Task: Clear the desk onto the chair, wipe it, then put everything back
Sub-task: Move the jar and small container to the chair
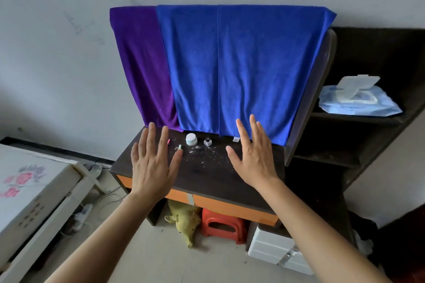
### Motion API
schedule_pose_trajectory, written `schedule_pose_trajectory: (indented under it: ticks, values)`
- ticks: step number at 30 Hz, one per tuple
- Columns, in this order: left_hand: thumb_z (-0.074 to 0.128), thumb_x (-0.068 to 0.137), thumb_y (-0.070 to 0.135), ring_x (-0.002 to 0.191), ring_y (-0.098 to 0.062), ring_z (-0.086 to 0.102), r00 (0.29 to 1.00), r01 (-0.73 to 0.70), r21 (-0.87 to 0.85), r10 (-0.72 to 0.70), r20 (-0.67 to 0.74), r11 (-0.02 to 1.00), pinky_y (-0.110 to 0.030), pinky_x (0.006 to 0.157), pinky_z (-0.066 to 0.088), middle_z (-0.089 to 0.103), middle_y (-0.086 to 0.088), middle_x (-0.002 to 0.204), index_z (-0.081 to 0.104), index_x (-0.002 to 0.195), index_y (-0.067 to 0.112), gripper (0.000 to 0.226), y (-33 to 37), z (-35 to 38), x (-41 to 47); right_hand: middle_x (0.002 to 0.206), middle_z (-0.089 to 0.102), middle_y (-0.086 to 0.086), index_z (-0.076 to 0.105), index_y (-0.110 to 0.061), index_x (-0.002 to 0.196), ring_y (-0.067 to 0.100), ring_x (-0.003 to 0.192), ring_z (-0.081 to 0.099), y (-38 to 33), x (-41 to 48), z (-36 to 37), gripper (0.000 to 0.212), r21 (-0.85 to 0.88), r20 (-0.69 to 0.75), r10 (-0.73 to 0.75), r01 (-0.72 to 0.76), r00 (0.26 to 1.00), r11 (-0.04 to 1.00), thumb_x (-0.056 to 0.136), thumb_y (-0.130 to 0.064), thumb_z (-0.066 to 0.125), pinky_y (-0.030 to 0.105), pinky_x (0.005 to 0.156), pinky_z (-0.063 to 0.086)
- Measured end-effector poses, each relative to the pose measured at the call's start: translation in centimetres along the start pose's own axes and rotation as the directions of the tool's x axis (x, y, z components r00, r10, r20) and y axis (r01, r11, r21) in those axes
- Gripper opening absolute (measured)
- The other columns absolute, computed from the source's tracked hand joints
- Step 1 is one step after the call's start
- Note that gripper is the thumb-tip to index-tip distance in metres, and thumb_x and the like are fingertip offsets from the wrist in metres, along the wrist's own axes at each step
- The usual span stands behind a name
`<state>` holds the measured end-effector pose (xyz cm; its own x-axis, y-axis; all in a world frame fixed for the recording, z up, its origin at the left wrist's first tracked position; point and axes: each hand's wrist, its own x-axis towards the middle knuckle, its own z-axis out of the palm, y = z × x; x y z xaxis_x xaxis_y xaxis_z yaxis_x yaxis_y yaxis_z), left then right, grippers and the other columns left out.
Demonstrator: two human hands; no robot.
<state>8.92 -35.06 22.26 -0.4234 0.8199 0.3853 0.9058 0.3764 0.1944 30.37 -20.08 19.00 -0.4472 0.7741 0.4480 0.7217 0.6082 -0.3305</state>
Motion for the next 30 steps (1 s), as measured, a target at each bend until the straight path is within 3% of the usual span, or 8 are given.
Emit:
schedule_pose_trajectory:
  ticks: [6, 10, 13, 17, 23, 26, 30]
  values:
    - [0.013, 0.093, 0.064, 0.153, -0.029, 0.004, 0.99, 0.055, 0.032, -0.059, 0.131, 0.998, -0.05, 0.121, 0.012, 0.005, -0.011, 0.166, 0.018, 0.158, 0.021, 0.078, -5.0, 5.7, 5.5, 0.167, 0.011, 0.015, 0.022, -0.023, 0.159, 0.037, 0.151, 0.021, 0.0, 5.3, 7.0, 0.075, 0.001, 0.134, -0.012, 0.012, 0.991, 1.0, 0.097, -0.051, 0.052, 0.047, 0.12, 0.026]
    - [0.02, 0.098, 0.063, 0.153, -0.028, 0.005, 0.973, 0.064, -0.032, -0.056, 0.222, 0.997, -0.049, 0.12, 0.014, 0.007, -0.01, 0.166, 0.018, 0.158, 0.021, 0.073, -9.0, 10.6, 10.2, 0.166, 0.015, 0.015, 0.022, -0.022, 0.159, 0.034, 0.149, 0.026, 0.0, 8.1, 12.2, 0.075, -0.038, 0.203, 0.054, -0.048, 0.978, 0.998, 0.097, -0.05, 0.053, 0.045, 0.118, 0.031]
    - [0.033, 0.098, 0.059, 0.152, -0.023, 0.004, 0.923, 0.056, -0.157, 0.009, 0.385, 0.986, -0.047, 0.12, 0.018, 0.004, -0.006, 0.166, 0.015, 0.158, 0.023, 0.072, -11.8, 14.2, 14.0, 0.166, 0.016, 0.013, 0.018, -0.023, 0.159, 0.032, 0.148, 0.027, -0.4, 10.7, 15.5, 0.076, -0.085, 0.264, 0.167, -0.149, 0.95, 0.985, 0.097, -0.052, 0.05, 0.043, 0.116, 0.032]
    - [0.035, 0.098, 0.059, 0.152, -0.024, 0.005, 0.838, 0.039, -0.233, 0.095, 0.537, 0.972, -0.048, 0.12, 0.019, 0.001, -0.002, 0.166, 0.012, 0.158, 0.026, 0.073, -14.1, 19.0, 18.6, 0.163, 0.026, 0.011, 0.023, -0.023, 0.157, 0.028, 0.148, 0.029, -0.8, 13.9, 19.3, 0.072, -0.134, 0.352, 0.286, -0.254, 0.891, 0.958, 0.097, -0.052, 0.049, 0.041, 0.116, 0.033]
    - [0.045, 0.096, 0.056, 0.151, -0.028, 0.01, 0.744, -0.003, -0.238, 0.162, 0.649, 0.971, -0.051, 0.119, 0.021, 0.006, -0.003, 0.166, 0.016, 0.157, 0.024, 0.075, -15.1, 25.2, 22.9, 0.159, 0.032, 0.009, 0.027, -0.022, 0.155, 0.027, 0.145, 0.033, -0.1, 15.4, 24.6, 0.069, -0.141, 0.465, 0.375, -0.351, 0.802, 0.926, 0.097, -0.05, 0.051, 0.042, 0.114, 0.038]
    - [0.052, 0.093, 0.057, 0.151, -0.031, 0.011, 0.689, -0.019, -0.241, 0.188, 0.7, 0.97, -0.052, 0.122, 0.013, 0.011, -0.007, 0.165, 0.017, 0.157, 0.024, 0.08, -15.2, 28.4, 23.8, 0.159, 0.032, 0.009, 0.024, -0.021, 0.156, 0.027, 0.146, 0.032, 0.9, 16.0, 27.5, 0.071, -0.117, 0.52, 0.4, -0.401, 0.755, 0.909, 0.097, -0.048, 0.053, 0.044, 0.114, 0.038]
    - [0.062, 0.086, 0.058, 0.15, -0.028, 0.014, 0.682, 0.001, -0.274, 0.199, 0.704, 0.962, -0.047, 0.122, 0.011, 0.017, -0.006, 0.164, 0.018, 0.157, 0.022, 0.091, -14.5, 32.8, 24.3, 0.158, 0.033, 0.01, 0.019, -0.021, 0.158, 0.03, 0.142, 0.038, 2.5, 16.9, 31.6, 0.078, -0.093, 0.55, 0.388, -0.407, 0.74, 0.909, 0.095, -0.047, 0.057, 0.045, 0.108, 0.042]
